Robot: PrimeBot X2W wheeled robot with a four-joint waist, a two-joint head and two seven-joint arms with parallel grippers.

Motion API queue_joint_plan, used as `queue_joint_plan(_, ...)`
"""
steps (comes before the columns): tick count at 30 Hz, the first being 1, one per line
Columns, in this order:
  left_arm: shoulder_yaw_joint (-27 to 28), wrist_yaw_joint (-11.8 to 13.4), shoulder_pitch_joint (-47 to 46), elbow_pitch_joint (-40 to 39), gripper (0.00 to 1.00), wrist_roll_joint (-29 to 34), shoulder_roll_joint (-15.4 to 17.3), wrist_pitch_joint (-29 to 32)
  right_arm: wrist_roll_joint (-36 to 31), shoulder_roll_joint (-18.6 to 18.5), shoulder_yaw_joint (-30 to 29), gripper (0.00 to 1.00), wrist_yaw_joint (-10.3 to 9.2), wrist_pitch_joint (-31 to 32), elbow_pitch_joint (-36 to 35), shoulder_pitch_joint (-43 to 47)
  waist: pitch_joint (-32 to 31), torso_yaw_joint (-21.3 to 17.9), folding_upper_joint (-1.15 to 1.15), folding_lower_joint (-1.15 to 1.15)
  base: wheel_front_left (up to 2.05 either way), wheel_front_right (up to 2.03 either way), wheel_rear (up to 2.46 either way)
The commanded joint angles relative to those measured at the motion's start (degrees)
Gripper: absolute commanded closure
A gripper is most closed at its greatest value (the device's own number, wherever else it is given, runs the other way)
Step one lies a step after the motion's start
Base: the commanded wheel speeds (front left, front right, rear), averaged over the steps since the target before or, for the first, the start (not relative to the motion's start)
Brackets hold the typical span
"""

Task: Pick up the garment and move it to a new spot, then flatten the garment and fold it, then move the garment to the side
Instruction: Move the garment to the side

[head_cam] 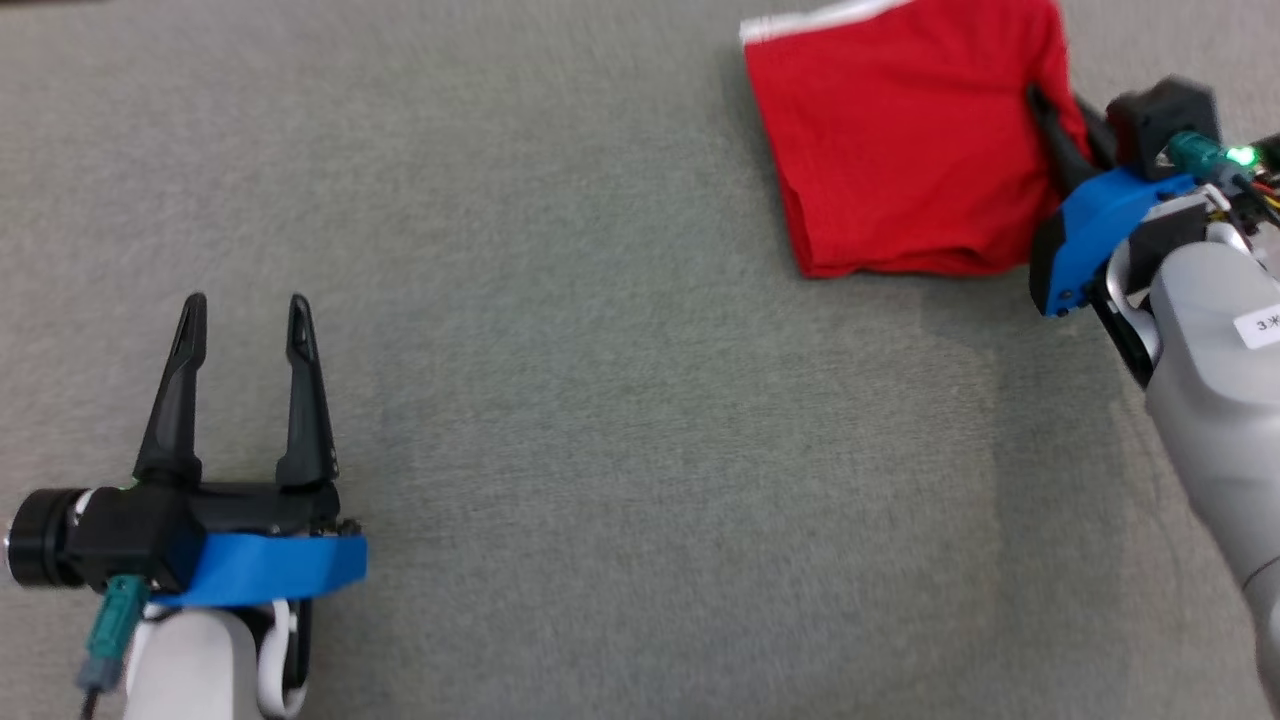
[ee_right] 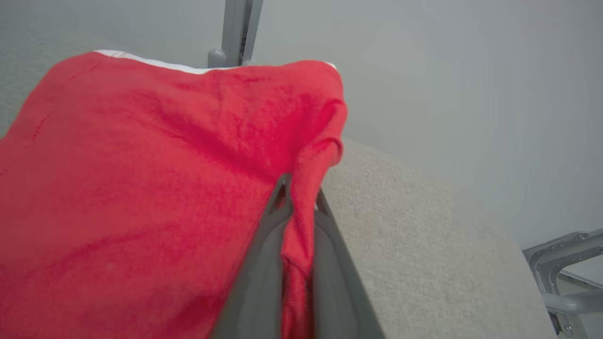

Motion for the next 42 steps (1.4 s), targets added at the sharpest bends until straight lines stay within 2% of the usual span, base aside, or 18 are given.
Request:
queue_joint_plan(1, -0.13, -0.25, -1.18, -1.29, 0.0, 0.39, 0.91, -0.15, -0.27, -1.43, -0.25, 1.0, 0.0, -0.3, -0.73, -2.28, 1.57, -1.66, -0.01, -0.01, 0.0, 0.0, 0.0)
queue_joint_plan(7, 0.5, -0.44, -2.07, -6.26, 0.0, 1.29, 3.91, -0.15, -0.38, -4.48, -2.34, 1.0, 0.0, -0.3, -2.38, -7.12, 7.25, -8.14, -0.01, -0.01, 0.0, 0.0, 0.0)
queue_joint_plan(12, 0.99, -0.49, -2.09, -9.96, 0.0, 1.84, 5.87, -0.15, -0.29, -6.45, -4.39, 1.0, 0.0, -0.3, -2.61, -10.49, 10.82, -11.45, -0.01, -0.01, 0.0, 0.0, 0.0)
queue_joint_plan(16, 1.03, -0.46, -2.25, -12.18, 0.0, 2.2, 6.5, -0.13, -0.66, -7.86, -5.47, 1.0, 0.0, -0.02, -1.87, -12.63, 12.5, -12.31, -0.01, -0.01, 0.0, 0.0, 0.0)
queue_joint_plan(23, 0.9, -0.37, -3.06, -12.84, 0.0, 1.86, 6.68, -0.06, -1.56, -8.24, -6.62, 1.0, 0.0, 1.8, 0.88, -16.18, 13.75, -11.25, -0.01, -0.01, 0.0, 0.0, 0.0)
queue_joint_plan(24, 0.87, -0.37, -3.15, -12.73, 0.0, 1.8, 6.59, -0.01, -2.22, -8.54, -6.78, 0.94, 0.0, 2.41, 1.68, -16.56, 13.81, -10.97, -0.01, -0.01, 0.0, 0.0, 0.0)
queue_joint_plan(25, 0.86, -0.36, -3.19, -12.67, 0.0, 1.68, 6.47, -0.01, -2.8, -8.52, -6.91, 0.5, 0.01, 2.53, 2.07, -17.01, 13.8, -10.69, -0.01, -0.01, 0.0, 0.0, 0.0)
queue_joint_plan(26, 0.85, -0.31, -3.17, -12.55, 0.0, 1.59, 6.28, -0.01, -3.35, -8.39, -7.28, 0.0, 0.01, 2.49, 2.53, -17.34, 13.7, -10.44, -0.01, -0.01, 0.0, 0.0, 0.0)
queue_joint_plan(29, 0.78, -0.17, -3.37, -12.09, 0.0, 1.23, 5.72, -0.02, -5.79, -9.74, -9.03, 0.0, 0.0, 1.56, 3.02, -18.27, 13.14, -9.52, -0.01, -0.01, 0.0, 0.0, 0.0)
queue_joint_plan(33, 1.06, -0.05, -2.84, -11.12, 0.0, 0.84, 4.67, -0.05, -9.01, -9.22, -11.84, 0.0, 0.0, 0.42, 1.99, -16.65, 11.07, -8.42, -0.01, -0.01, 0.0, 0.0, 0.0)
queue_joint_plan(38, 1.69, 0.02, -1.17, -9.27, 0.0, 0.49, 3.42, -0.09, -10.46, -6.28, -15.38, 0.0, 0.01, -0.24, -2.24, -12.26, 6.74, -6.81, -0.01, -0.01, 0.0, 0.0, 0.0)
queue_joint_plan(42, 2.27, 0.25, 0.76, -7.3, 0.0, -0.09, 2.14, -0.08, -8.77, -2.99, -16.75, 0.0, 0.01, -0.26, -10.59, -5.54, 2.81, -5.0, -0.01, -0.01, 0.0, 0.0, 0.0)
